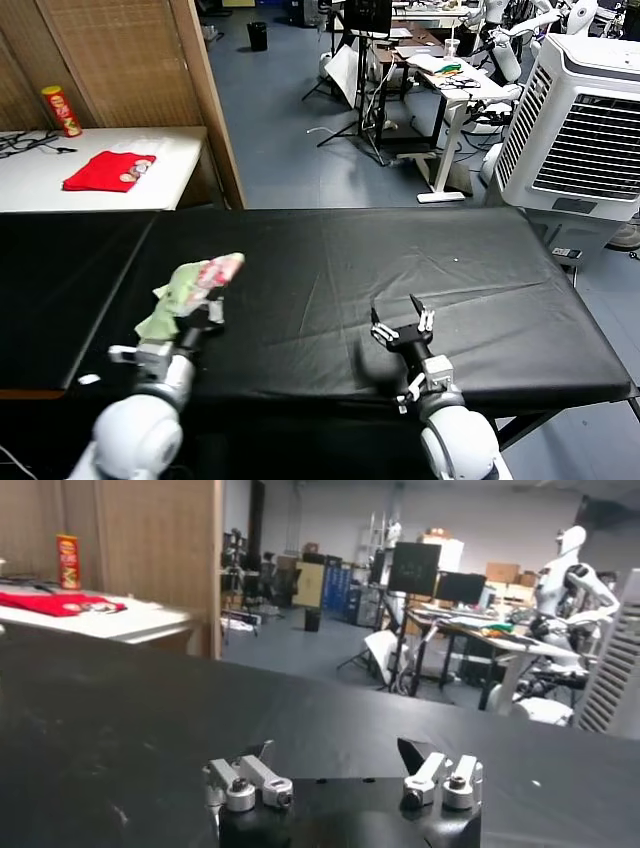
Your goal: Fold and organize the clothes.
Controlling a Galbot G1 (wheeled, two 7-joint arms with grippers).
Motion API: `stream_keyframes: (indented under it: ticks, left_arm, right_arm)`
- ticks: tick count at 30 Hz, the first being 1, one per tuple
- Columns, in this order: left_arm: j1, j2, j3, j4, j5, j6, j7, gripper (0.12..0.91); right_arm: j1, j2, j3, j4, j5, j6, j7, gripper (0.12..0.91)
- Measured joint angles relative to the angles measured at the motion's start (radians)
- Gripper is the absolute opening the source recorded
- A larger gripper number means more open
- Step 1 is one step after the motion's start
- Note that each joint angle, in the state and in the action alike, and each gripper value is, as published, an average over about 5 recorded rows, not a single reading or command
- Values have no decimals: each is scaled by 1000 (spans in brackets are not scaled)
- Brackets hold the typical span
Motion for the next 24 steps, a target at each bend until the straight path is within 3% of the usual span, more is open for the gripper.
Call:
stream_keyframes:
  ticks: [4,6,11,14,17,24]
  left_arm:
    - [-49,-82,95,64,36,-15,20,138]
    - [-58,-115,131,91,61,-29,40,187]
    - [-64,-153,181,114,78,-70,89,455]
    - [-61,-150,185,108,77,-103,121,621]
    - [-52,-135,175,95,77,-135,133,749]
    - [-10,-96,123,63,76,-162,128,798]
  right_arm:
    - [-3,-5,-4,6,32,-13,-19,798]
    - [1,-12,-11,9,59,-25,-33,798]
    - [20,-27,-38,6,149,-79,-46,798]
    - [41,-25,-65,-6,217,-123,-38,798]
    - [75,-15,-101,-29,295,-171,-22,798]
    - [162,16,-193,-102,430,-243,-9,798]
